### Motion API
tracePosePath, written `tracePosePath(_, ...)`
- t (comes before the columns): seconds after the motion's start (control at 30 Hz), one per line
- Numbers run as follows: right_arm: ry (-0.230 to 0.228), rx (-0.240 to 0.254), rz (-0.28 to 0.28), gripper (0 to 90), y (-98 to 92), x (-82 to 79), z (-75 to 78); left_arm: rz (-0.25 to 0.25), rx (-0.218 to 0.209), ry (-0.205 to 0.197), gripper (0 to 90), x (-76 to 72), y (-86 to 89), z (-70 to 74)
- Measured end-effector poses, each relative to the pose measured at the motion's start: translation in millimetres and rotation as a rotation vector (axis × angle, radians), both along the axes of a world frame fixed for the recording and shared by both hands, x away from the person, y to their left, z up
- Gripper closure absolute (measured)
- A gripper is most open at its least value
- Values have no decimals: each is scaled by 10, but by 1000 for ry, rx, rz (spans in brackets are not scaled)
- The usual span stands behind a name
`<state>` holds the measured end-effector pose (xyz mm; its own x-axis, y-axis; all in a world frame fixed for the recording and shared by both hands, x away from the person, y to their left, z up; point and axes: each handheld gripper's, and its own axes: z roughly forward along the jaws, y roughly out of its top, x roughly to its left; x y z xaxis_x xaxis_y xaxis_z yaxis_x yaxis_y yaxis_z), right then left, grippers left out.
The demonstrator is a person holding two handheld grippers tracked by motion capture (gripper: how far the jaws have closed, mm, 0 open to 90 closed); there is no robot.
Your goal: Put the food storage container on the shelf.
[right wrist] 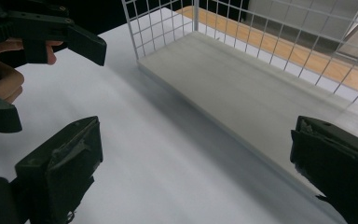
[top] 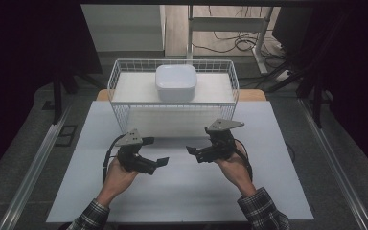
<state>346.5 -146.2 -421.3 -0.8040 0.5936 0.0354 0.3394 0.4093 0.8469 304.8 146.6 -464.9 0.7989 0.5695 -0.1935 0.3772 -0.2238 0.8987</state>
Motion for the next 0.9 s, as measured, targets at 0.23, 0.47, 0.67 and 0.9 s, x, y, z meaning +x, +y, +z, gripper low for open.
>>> tracePosePath(0.23,34,-15,-1,20,-118,-92,-170,2,-23,13,16,-103,51,-126)
tracePosePath(0.47,34,-24,-18,20,-250,-174,-295,20,-9,16,13,-203,115,-222)
tracePosePath(0.67,27,-21,-28,20,-355,-270,-320,32,3,21,11,-282,170,-257)
tracePosePath(0.9,26,-18,-53,20,-535,-406,-390,68,18,37,6,-396,303,-327)
